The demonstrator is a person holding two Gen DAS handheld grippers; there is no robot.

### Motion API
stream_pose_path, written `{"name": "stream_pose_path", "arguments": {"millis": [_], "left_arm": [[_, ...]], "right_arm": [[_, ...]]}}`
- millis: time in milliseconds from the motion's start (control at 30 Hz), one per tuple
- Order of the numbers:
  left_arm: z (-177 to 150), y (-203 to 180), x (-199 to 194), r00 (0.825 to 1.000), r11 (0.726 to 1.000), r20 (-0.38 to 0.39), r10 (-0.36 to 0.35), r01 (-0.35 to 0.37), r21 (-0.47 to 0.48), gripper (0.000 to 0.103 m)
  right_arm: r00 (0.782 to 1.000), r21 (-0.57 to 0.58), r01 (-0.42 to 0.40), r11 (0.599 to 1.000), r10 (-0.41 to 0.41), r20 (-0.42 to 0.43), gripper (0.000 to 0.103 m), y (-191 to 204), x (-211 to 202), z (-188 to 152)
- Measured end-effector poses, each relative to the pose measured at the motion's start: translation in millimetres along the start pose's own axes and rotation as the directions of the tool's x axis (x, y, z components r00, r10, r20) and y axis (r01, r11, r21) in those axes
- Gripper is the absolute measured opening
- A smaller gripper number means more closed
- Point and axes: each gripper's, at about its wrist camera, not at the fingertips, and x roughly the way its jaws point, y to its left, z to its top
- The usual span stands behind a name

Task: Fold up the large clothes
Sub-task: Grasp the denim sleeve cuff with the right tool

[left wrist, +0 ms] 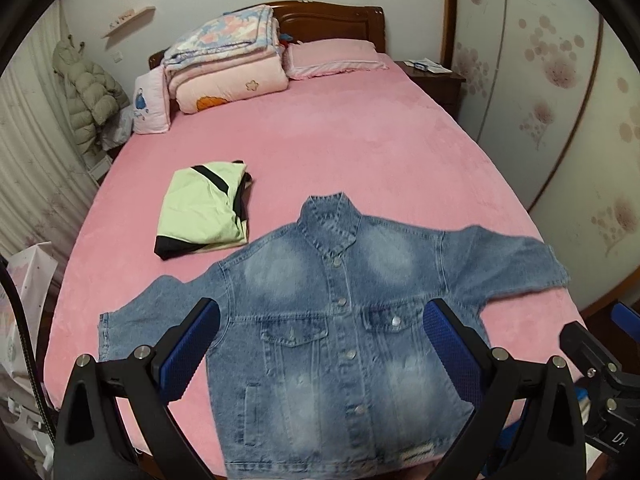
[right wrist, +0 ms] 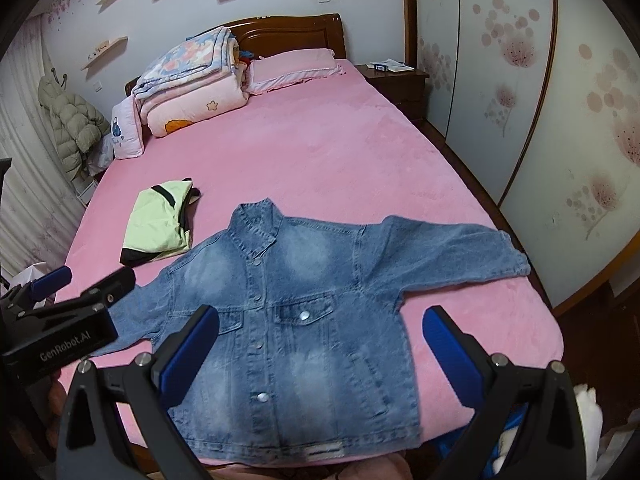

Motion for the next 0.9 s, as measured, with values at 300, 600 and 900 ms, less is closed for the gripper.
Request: {"name": "stream_pose_path", "arguments": {"millis": [300, 600, 900], "left_arm": [[42, -112, 18, 0.996, 0.996, 0.074, 0.058, -0.063, 0.062, 0.101], [68, -218, 74, 0.999, 0.993, 0.047, 0.008, -0.013, 0.116, 0.101], [72, -303, 184, 0.994, 0.990, -0.069, -0.080, 0.087, 0.109, 0.101]], "right_arm": [[0.998, -0.004, -0.050, 0.999, 0.050, 0.024, 0.099, -98, 25, 47], [0.997, 0.064, -0.069, 0.996, 0.072, -0.035, 0.099, -200, 84, 63], [0.978, 0.299, 0.056, 0.953, 0.007, -0.207, 0.088, -344, 188, 32]]}}
